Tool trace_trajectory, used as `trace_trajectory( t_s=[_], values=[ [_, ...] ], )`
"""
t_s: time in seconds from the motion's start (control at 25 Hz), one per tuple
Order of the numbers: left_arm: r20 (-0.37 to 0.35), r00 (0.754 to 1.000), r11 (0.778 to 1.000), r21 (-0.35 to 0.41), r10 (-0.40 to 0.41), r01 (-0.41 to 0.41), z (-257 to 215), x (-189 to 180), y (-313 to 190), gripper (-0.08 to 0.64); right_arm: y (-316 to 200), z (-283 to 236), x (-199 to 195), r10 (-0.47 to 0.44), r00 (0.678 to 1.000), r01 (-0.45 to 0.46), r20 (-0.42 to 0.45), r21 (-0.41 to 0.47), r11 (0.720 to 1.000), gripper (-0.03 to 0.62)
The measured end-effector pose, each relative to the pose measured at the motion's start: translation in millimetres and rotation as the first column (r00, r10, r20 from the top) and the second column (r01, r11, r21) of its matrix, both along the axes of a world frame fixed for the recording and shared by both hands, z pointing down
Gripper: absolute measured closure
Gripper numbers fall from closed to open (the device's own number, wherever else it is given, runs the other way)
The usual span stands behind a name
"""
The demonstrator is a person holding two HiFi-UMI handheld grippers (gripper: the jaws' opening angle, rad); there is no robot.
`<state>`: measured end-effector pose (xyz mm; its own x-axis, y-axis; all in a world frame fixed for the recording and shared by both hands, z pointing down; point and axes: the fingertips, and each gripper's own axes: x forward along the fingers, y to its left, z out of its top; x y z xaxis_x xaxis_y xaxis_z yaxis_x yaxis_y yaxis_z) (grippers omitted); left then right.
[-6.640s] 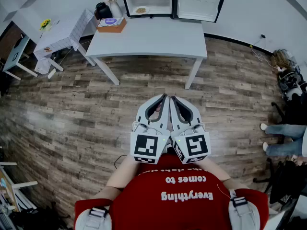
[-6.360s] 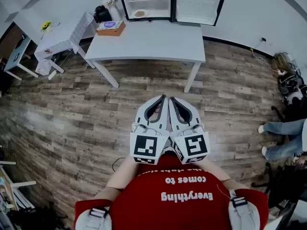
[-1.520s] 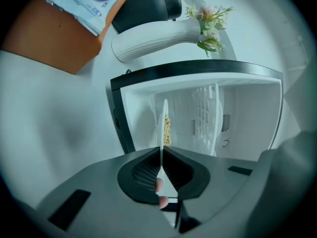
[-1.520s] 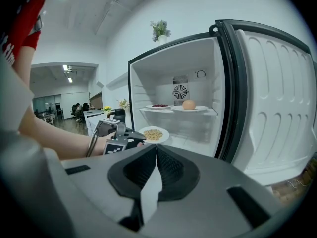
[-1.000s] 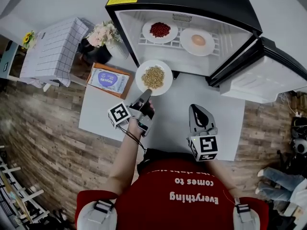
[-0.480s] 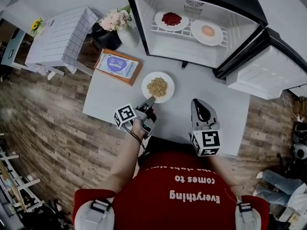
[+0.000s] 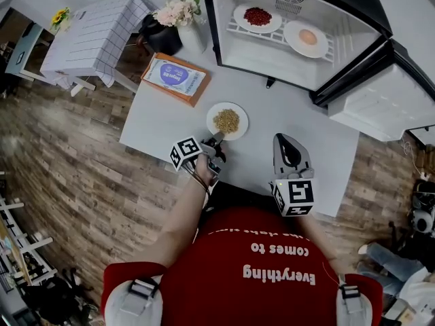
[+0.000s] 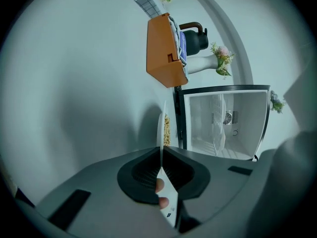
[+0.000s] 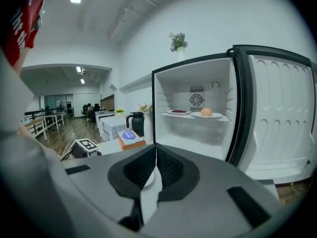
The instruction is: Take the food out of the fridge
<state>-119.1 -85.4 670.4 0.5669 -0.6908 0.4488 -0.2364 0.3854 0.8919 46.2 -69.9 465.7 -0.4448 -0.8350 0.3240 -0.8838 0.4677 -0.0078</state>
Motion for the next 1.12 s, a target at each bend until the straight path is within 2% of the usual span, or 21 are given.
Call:
trace_trajectory(
  t_s=[0.4, 0.64, 0.76, 0.88, 1.04, 1.12],
  values=[
    [0.046, 0.999, 0.996, -0.086, -0.005, 0.009, 14, 0, -1, 0.538, -2, 0, 13, 0.036, 0.999, -0.036, 0.007, 0.004, 0.999, 0.578],
    [0.144, 0.989, 0.99, -0.138, 0.04, -0.02, 19, -3, -1, 0.538, -5, 2, 16, 0.044, 0.999, -0.044, 0.013, 0.004, 0.999, 0.578],
    [0.218, 0.973, 0.987, -0.156, 0.074, -0.04, 22, -6, -2, 0.534, -6, 2, 16, 0.044, 0.999, -0.045, 0.014, 0.004, 0.999, 0.578],
    [0.343, 0.928, 0.981, -0.169, 0.146, -0.092, 24, -8, -4, 0.513, -8, 3, 17, 0.048, 0.999, -0.048, 0.013, -0.001, 0.999, 0.578],
    [0.502, 0.831, 0.965, -0.215, 0.238, -0.147, 27, -10, -5, 0.47, -9, 7, 18, 0.048, 0.999, -0.048, 0.012, -0.012, 0.999, 0.578],
    [0.568, 0.775, 0.956, -0.246, 0.278, -0.163, 28, -13, -5, 0.451, -9, 7, 18, 0.048, 0.999, -0.047, 0.01, -0.012, 0.999, 0.578]
  ],
)
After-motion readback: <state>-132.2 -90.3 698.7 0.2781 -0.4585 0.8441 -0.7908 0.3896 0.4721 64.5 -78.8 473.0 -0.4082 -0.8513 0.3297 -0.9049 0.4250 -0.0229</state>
